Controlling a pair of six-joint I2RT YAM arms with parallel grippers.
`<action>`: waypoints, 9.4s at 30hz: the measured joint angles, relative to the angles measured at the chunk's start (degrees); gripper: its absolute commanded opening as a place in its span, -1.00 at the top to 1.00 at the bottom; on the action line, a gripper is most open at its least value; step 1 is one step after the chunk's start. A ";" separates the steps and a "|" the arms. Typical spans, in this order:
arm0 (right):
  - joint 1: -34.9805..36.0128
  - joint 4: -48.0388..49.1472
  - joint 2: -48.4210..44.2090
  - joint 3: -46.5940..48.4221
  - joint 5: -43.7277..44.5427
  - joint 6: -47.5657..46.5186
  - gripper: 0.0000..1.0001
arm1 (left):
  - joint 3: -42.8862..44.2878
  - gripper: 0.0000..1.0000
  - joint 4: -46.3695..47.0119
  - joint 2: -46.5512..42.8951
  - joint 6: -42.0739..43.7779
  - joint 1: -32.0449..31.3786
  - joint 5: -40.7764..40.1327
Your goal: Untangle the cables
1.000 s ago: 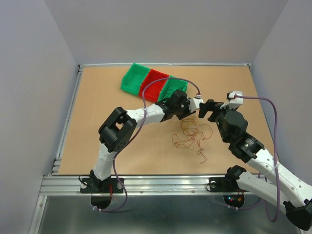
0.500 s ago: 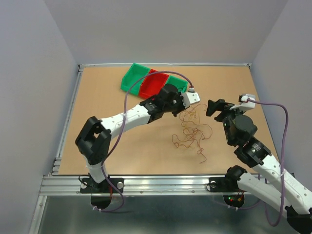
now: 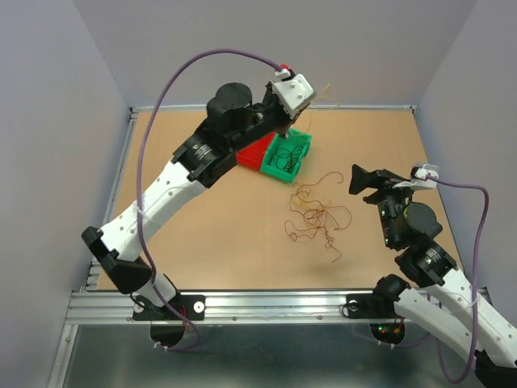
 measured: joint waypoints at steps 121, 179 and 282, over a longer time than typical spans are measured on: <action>0.00 -5.70 10.67 6.34 -1.68 4.02 -0.92 | -29.42 1.00 16.33 25.14 3.63 3.41 -5.57; -0.33 11.37 34.05 4.55 -57.70 -10.23 -0.83 | -54.90 0.99 31.98 -22.75 -11.80 7.15 -1.73; -0.33 10.45 38.12 57.09 -32.04 3.04 0.99 | -50.18 1.00 33.55 4.63 -1.73 1.05 21.33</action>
